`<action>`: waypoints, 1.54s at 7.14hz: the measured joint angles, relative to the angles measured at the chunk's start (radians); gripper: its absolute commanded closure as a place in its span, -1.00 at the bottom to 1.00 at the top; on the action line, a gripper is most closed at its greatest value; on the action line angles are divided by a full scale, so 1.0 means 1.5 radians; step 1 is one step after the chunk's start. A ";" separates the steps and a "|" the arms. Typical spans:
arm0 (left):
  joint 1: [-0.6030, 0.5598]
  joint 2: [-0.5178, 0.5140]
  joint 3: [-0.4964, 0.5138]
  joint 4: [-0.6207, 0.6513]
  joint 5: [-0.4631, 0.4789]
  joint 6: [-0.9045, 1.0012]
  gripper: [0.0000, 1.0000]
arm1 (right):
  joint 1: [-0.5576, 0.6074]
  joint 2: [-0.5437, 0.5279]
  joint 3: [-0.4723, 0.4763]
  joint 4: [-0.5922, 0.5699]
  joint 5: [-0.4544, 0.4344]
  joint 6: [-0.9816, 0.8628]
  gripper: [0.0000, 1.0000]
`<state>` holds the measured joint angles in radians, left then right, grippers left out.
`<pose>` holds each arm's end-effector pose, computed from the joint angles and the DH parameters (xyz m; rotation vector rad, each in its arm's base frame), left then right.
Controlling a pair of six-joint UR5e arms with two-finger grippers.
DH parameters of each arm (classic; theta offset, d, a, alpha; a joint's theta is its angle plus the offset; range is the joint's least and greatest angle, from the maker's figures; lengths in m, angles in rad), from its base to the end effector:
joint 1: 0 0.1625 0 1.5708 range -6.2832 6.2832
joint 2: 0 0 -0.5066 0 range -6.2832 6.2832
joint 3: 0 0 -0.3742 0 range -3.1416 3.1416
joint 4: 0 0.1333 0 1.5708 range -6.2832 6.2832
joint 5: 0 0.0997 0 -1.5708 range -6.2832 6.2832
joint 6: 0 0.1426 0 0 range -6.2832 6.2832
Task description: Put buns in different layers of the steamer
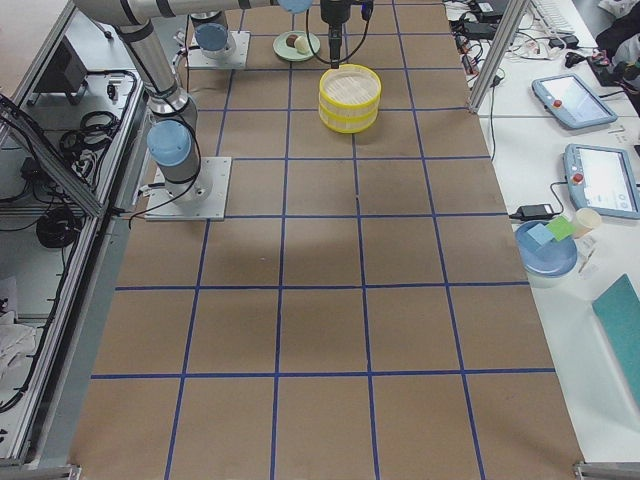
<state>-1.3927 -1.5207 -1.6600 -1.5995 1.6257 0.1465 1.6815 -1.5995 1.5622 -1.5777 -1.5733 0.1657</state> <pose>-0.0458 -0.4537 0.5050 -0.0460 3.0958 0.1174 0.1835 -0.4478 0.5448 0.0863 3.1360 -0.0692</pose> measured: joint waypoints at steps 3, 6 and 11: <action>0.001 -0.015 -0.057 -0.003 0.002 0.019 -1.00 | 0.000 0.001 0.001 0.000 0.001 0.001 -1.00; 0.002 -0.071 -0.097 -0.001 0.003 0.067 -0.97 | 0.001 0.018 -0.001 -0.007 0.000 0.009 -0.90; 0.002 -0.166 -0.154 0.029 0.032 0.070 -0.88 | 0.026 0.183 0.010 -0.148 0.007 0.027 -0.74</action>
<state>-1.3898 -1.7702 -1.8906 -1.5560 1.6736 0.2521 1.7206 -1.3256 1.5773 -1.8001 -1.5623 0.2062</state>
